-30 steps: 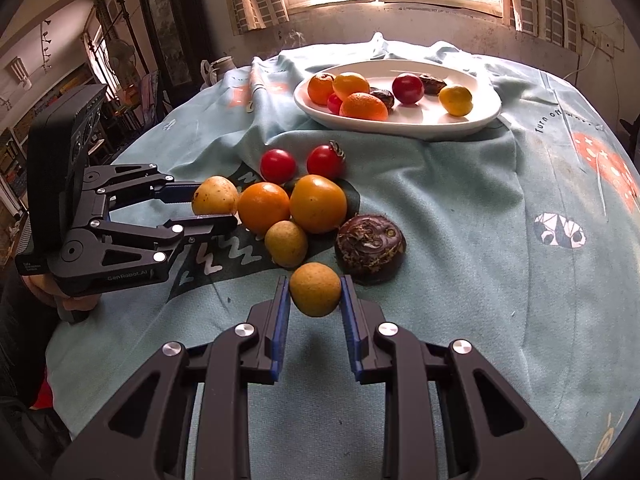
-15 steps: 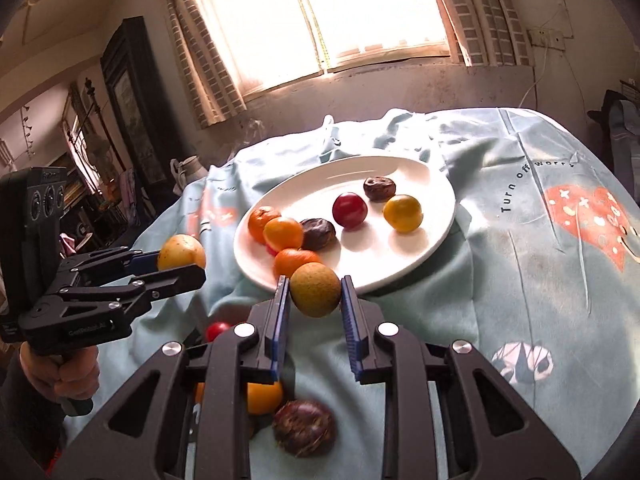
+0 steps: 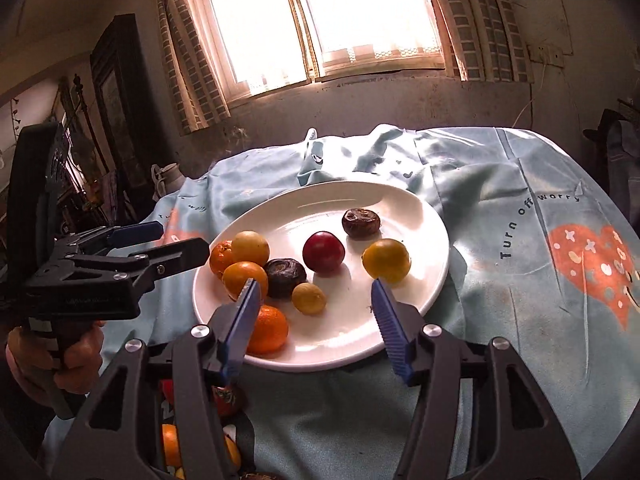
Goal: Organize fruits
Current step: 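Carry the citrus and pear over the white plate and open both grippers, then grasp the dark wrinkled passion fruit with the right gripper while the left gripper grasps an orange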
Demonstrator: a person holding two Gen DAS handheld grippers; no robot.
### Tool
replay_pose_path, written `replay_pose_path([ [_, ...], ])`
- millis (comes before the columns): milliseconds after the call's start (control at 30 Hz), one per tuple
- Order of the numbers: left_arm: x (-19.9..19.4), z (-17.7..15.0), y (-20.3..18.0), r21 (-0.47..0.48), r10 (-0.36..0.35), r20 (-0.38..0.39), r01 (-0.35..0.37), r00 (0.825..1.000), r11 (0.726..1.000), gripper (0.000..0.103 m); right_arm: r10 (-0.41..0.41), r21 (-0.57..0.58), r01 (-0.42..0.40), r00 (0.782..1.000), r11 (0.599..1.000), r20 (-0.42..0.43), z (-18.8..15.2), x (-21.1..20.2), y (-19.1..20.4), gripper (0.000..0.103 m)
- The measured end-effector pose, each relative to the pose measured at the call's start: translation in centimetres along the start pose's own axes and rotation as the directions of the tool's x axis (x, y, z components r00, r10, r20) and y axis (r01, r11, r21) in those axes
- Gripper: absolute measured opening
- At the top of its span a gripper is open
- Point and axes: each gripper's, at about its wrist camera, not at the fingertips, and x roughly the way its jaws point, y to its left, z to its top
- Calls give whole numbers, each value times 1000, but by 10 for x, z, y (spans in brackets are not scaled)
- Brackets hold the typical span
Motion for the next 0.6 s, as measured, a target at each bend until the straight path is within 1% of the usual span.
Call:
replay_pose_path([
  [67, -19, -12, 2, -21, -12, 1, 12, 1000, 1000, 101, 29, -6, -29, 1000, 1000, -5, -6, -11, 4, 59],
  [133, -36, -29, 4, -43, -8, 0, 8, 1000, 999, 101, 43, -29, -44, 999, 999, -25, -17, -20, 10, 59],
  [233, -57, -64, 8, -75, -33, 24, 35, 999, 997, 101, 33, -96, -38, 998, 995, -53, -38, -32, 20, 59],
  [267, -61, -75, 8, -77, -27, 31, 29, 999, 997, 101, 30, -122, -38, 997, 992, -64, -44, -34, 23, 59],
  [333, -65, -94, 6, -61, -2, 15, 3, 1000, 998, 101, 27, -157, -41, 996, 987, -89, -55, -37, 29, 59],
  [400, -66, -104, 4, -45, 20, -6, -20, 1000, 999, 101, 27, -165, -46, 993, 985, -115, -62, -40, 32, 59],
  [500, -71, -113, 2, -28, 61, -7, -61, 998, 998, 101, 5, -197, -31, 991, 980, -130, -70, -46, 38, 59],
  [600, -74, -113, 3, -25, 67, -5, -67, 998, 997, 101, -19, -248, -17, 990, 969, -143, -77, -50, 45, 59],
])
